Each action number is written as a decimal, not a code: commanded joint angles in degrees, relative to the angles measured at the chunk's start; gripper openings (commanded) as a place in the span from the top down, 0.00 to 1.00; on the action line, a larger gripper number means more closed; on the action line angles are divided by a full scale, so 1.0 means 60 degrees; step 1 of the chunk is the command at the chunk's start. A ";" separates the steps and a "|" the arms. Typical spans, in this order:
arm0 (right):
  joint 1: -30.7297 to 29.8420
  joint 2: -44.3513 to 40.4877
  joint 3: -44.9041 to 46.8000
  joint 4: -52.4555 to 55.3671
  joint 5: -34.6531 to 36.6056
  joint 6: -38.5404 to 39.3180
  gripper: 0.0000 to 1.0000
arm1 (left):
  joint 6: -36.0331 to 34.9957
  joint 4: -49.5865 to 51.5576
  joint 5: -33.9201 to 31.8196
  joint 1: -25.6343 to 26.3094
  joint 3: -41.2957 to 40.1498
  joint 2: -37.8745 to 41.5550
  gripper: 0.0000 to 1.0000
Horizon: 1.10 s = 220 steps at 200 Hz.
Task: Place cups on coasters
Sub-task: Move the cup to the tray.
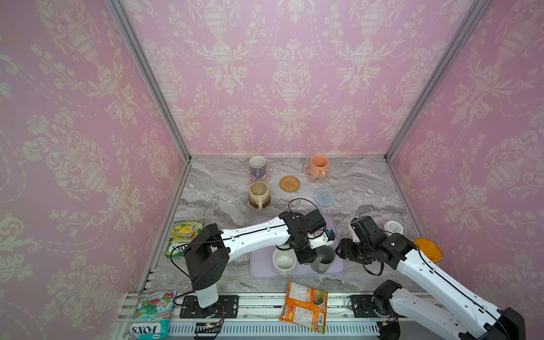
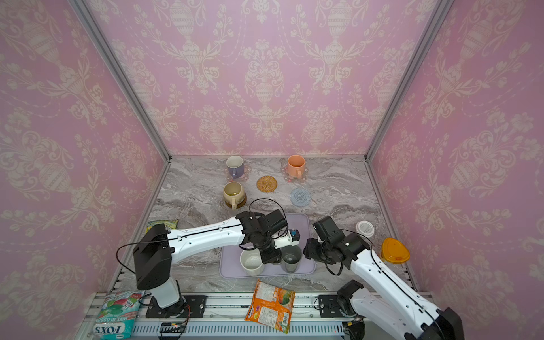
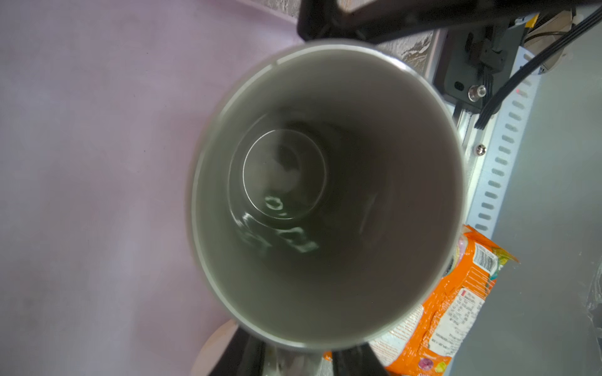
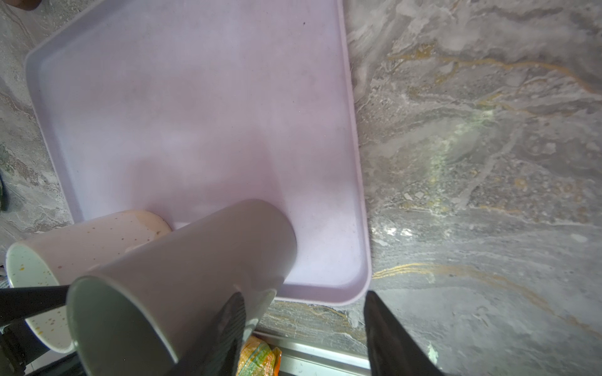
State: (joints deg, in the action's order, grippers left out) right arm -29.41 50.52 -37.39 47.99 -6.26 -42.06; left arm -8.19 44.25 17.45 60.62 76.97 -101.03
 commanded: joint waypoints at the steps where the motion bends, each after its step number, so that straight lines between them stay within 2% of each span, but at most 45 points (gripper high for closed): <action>1: -0.0065 0.0081 0.0004 -0.0144 -0.0013 -0.0178 0.40 | -0.0286 -0.0390 -0.0334 0.0065 -0.0199 -0.0020 0.69; 31: -0.0072 0.0126 -0.0025 -0.0308 -0.0070 -0.0222 0.39 | -0.0272 -0.0823 -0.0692 0.0065 -0.0300 -0.0021 0.82; 47: -0.0064 0.0203 -0.0046 -0.0460 -0.0005 -0.0237 0.39 | -0.0216 -0.1066 -0.1165 0.0073 -0.0307 -0.0046 0.84; 69: -0.0065 0.0467 -0.0124 -0.0729 0.0017 -0.0202 0.39 | -0.0260 -0.1244 -0.1688 0.0029 -0.0235 -0.0111 0.84; 113: -0.0064 0.0990 -0.0582 -0.0758 0.0257 0.0183 0.38 | -0.0277 -0.1366 -0.1898 -0.0269 0.0044 -0.0155 0.81; 157: -0.0039 0.1329 -0.0975 -0.0800 0.0472 0.0504 0.37 | -0.0526 -0.1347 -0.1745 -0.0758 0.0302 -0.0385 0.80; 220: 0.0107 0.1669 -0.1278 -0.0923 0.0413 0.0734 0.36 | -0.1179 -0.1406 -0.0982 -0.1537 0.0373 -0.0495 0.76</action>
State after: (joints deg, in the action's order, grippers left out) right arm -29.34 59.94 -43.18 42.63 -4.10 -39.13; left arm -11.77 35.94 9.39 53.01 77.54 -102.89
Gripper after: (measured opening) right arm 0.635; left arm 0.225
